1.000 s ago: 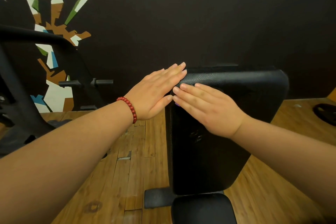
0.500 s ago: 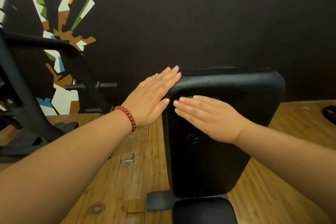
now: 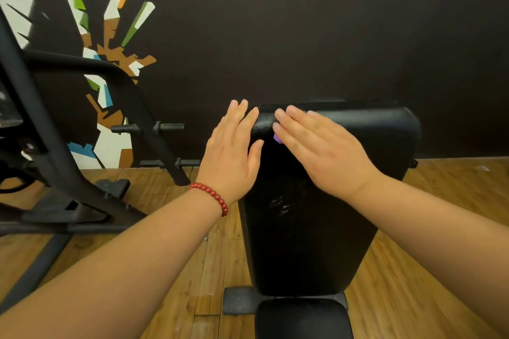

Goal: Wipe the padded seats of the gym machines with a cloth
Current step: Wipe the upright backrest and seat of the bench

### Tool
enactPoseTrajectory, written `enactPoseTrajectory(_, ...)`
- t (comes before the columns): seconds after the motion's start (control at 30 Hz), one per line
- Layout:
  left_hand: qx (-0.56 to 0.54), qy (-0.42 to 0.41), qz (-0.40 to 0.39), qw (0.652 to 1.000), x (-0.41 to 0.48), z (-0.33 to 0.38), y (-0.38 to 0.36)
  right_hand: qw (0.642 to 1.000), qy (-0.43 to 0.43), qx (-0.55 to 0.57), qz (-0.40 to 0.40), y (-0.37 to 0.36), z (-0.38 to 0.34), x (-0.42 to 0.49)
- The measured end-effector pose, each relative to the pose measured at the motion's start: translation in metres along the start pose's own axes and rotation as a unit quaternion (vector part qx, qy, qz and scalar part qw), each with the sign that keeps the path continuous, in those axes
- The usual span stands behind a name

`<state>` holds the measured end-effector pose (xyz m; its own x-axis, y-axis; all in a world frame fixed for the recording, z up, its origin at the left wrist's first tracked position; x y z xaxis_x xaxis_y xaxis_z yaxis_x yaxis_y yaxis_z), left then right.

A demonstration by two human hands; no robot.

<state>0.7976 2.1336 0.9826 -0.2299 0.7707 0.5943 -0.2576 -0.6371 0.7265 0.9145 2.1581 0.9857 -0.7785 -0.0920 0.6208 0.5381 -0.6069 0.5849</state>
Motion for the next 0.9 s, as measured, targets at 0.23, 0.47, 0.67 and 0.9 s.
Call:
enactPoseTrajectory(0.23, 0.152, 0.026, 0.054, 0.987, -0.014, 0.016, -0.008, 0.999, 0.011, 0.002, -0.035, -0.01, -0.001, -0.044)
enactPoseTrajectory(0.47, 0.241, -0.016, 0.083, 0.967, -0.009, 0.042, -0.019, 0.999, -0.039, 0.004, 0.011, 0.002, 0.02, -0.04)
enactPoseTrajectory(0.67, 0.262, -0.015, 0.09, 0.961, 0.002, 0.059, -0.028, 0.999, -0.054, -0.009, 0.005, 0.01, 0.037, -0.052)
enactPoseTrajectory(0.9, 0.268, -0.028, 0.115, 0.956, 0.004, 0.06, -0.033, 0.997, -0.065, 0.001, 0.043, 0.011, 0.045, -0.053)
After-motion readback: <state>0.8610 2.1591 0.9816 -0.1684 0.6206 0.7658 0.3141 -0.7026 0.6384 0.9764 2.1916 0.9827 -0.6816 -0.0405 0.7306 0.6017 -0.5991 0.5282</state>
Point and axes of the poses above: each hand's wrist, its own x-axis towards the middle knuckle, its own y-axis out of the back of the hand, z = x × y, the point moved 10 cm from there along x, towards the middle knuckle, and after that the axes turned 3 degrees about y, right-handed, at the moved point
